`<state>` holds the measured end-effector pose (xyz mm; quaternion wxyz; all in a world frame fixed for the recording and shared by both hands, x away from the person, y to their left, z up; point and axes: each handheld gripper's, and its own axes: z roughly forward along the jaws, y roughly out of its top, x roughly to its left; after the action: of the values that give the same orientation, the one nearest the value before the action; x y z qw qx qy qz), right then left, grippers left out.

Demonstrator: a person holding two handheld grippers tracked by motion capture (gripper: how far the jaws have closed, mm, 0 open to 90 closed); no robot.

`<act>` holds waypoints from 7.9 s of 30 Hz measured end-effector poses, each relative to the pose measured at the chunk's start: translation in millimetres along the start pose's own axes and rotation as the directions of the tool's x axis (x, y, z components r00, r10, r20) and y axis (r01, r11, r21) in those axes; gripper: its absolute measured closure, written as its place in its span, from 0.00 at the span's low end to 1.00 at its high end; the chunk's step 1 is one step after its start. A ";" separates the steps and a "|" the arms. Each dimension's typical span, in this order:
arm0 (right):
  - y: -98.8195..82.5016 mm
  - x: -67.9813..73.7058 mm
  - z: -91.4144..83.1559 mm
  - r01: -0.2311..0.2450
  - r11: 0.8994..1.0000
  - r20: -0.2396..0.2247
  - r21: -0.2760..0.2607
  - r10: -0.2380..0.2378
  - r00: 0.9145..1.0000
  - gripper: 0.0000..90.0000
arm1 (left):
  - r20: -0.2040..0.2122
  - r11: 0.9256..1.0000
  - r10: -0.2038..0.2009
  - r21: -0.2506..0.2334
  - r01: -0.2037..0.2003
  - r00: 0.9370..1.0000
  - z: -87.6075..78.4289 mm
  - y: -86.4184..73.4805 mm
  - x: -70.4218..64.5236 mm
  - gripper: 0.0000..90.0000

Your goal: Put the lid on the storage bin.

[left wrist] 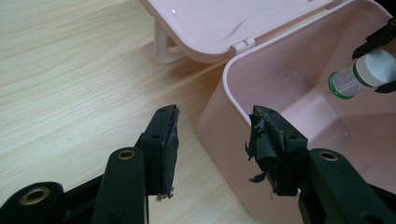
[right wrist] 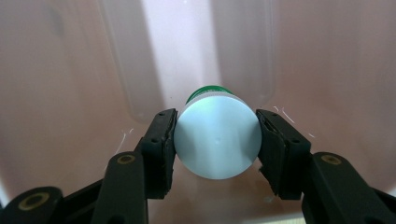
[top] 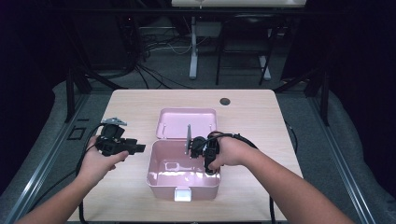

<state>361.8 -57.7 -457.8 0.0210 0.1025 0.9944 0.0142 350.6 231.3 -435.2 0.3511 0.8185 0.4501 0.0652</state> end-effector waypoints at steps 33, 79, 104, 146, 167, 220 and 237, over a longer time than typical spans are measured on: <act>10.6 4.3 26.3 0.047 0.997 0.026 0.058 -0.049 0.998 0.56 | -0.003 1.000 -0.003 0.010 0.003 1.000 2.7 -2.1 1.8 0.58; 17.2 10.0 43.2 0.130 0.988 0.016 0.078 -0.132 0.991 0.56 | -0.001 1.000 -0.005 0.023 0.005 1.000 9.2 -5.2 3.8 0.58; 11.3 9.2 18.8 0.098 0.994 0.025 0.040 -0.099 0.995 0.57 | -0.004 1.000 -0.008 0.012 0.008 1.000 5.3 -3.2 1.9 0.58; -39.8 -7.8 -46.8 -0.168 0.962 0.081 -0.215 0.189 0.979 0.54 | 0.013 1.000 0.002 0.017 -0.002 1.000 7.8 0.2 -5.7 0.57; -68.7 -29.4 -50.8 -0.354 0.882 0.063 -0.311 0.391 0.918 0.64 | 0.055 0.997 0.063 0.031 -0.064 0.997 21.5 -1.6 -15.3 0.71; -55.3 -104.4 -13.6 -0.637 0.630 -0.023 -0.444 0.702 0.712 0.64 | 0.047 0.995 0.086 0.046 -0.088 0.995 29.7 -0.4 -20.1 0.78; -52.2 -121.1 -4.5 -0.695 0.557 -0.055 -0.454 0.762 0.646 0.67 | 0.062 0.997 0.065 0.047 -0.068 0.996 29.9 -0.6 -17.9 0.78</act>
<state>469.4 -133.7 -450.3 0.1090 0.4984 0.8271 0.2358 352.4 202.1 -454.1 0.3418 0.8430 0.4133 0.0410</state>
